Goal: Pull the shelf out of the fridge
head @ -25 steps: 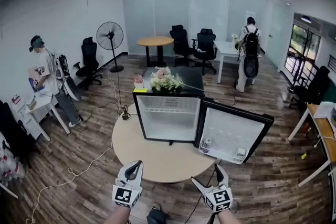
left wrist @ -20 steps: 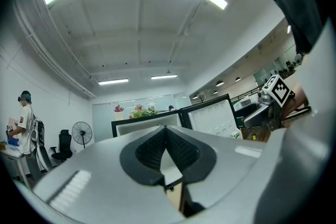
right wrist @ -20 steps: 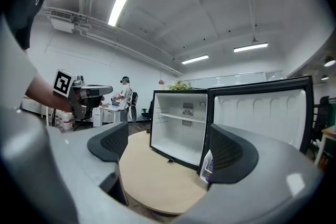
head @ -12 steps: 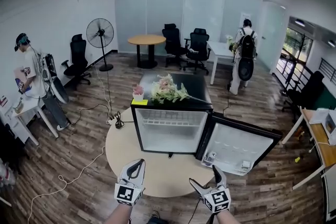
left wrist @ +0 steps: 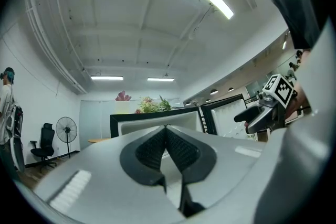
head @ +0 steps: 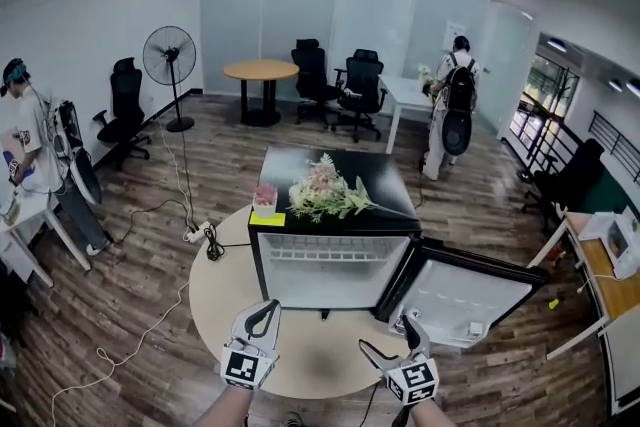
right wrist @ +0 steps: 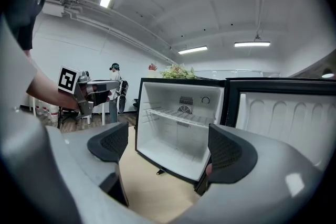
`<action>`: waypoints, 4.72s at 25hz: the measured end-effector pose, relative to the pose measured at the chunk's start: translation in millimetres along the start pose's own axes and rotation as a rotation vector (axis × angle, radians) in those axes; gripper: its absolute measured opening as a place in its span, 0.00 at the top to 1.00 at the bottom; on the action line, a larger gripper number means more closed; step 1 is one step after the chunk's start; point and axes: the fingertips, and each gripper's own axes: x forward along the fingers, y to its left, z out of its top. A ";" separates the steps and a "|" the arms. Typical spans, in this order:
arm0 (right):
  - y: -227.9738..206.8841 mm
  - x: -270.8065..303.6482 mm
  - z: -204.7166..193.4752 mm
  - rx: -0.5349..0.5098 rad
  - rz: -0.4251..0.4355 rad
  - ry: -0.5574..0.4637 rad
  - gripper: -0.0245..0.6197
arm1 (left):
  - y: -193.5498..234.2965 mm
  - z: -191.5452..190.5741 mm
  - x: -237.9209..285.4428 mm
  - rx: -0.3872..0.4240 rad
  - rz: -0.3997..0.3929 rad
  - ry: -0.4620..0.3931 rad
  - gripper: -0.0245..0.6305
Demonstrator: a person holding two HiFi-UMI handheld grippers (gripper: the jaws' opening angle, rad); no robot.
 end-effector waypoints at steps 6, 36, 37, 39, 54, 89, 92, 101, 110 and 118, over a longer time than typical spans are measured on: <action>-6.8 47.5 0.8 0.003 -0.048 0.005 0.22 | 28.4 -26.6 32.8 -0.027 -0.037 -0.011 0.96; -46.5 174.5 16.1 0.182 0.056 -0.079 0.27 | 48.1 -45.9 96.4 -0.049 -0.003 0.070 0.96; -48.7 177.7 14.9 0.218 0.057 -0.082 0.28 | 50.1 -45.3 97.2 -0.047 0.002 0.067 0.96; -51.5 184.3 9.6 0.312 0.069 -0.074 0.30 | 53.6 -44.6 98.0 -0.041 0.010 0.066 0.96; -67.9 225.7 -23.2 1.127 0.151 -0.059 0.36 | 59.6 -49.1 96.6 -0.026 0.007 0.102 0.96; -80.8 291.2 -55.7 1.660 0.137 -0.067 0.69 | 57.2 -49.6 73.0 -0.013 0.013 0.140 0.96; -81.0 290.4 -48.0 1.638 0.144 -0.074 0.77 | 56.2 -50.0 72.2 -0.011 0.012 0.146 0.96; -82.6 291.3 -40.4 1.646 0.173 -0.137 0.90 | 52.4 -47.3 73.4 -0.016 0.005 0.140 0.96; -76.8 280.4 -41.1 1.654 0.157 -0.137 0.91 | 51.3 -45.2 65.5 -0.013 0.009 0.137 0.96; -69.4 266.3 -43.3 1.658 0.159 -0.141 0.91 | 48.7 -38.8 59.0 -0.012 0.012 0.119 0.96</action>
